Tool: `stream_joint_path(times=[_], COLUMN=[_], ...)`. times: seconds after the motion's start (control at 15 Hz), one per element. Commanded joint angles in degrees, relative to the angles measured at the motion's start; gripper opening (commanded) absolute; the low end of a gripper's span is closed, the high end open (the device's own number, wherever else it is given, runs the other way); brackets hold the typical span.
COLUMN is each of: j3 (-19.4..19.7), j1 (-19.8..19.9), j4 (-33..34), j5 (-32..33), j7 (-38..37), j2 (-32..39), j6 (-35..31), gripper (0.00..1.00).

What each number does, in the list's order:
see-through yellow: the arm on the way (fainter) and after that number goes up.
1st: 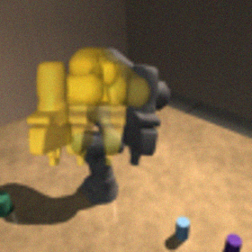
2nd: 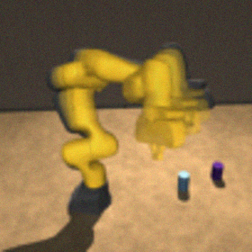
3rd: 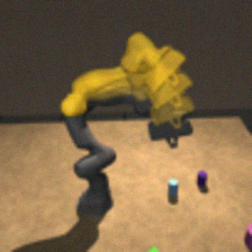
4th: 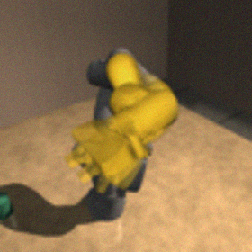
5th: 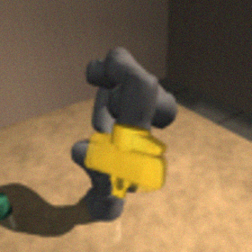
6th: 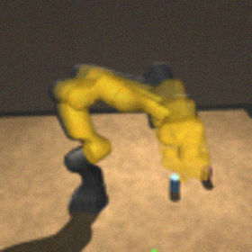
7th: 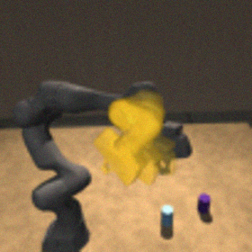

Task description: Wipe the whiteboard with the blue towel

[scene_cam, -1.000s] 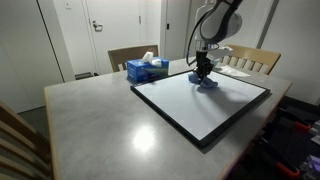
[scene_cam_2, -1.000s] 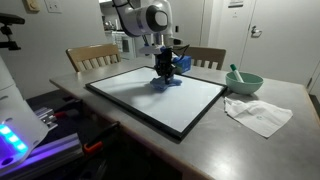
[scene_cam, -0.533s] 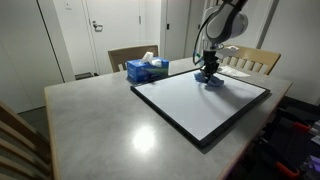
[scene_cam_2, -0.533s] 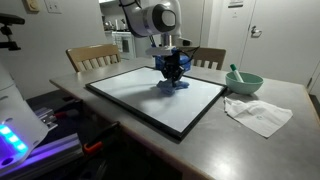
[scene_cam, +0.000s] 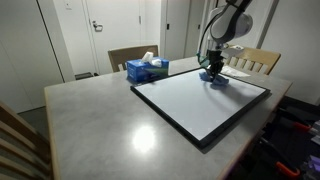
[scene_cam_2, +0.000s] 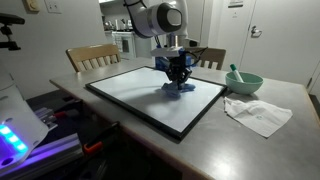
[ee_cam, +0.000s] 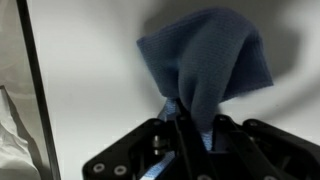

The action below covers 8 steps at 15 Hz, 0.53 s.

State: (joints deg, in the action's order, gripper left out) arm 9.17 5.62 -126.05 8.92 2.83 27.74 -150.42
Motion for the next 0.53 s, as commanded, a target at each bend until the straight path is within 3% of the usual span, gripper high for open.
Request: stream_joint_path(times=[0.0, 0.47], j3=[-0.06, -0.51], j1=[0.35, 5.76], j4=[0.7, 2.73], j5=[0.51, -1.71], j7=[0.45, 5.73], j2=[0.69, 4.22], j6=[0.28, -0.92], gripper=[0.04, 0.04])
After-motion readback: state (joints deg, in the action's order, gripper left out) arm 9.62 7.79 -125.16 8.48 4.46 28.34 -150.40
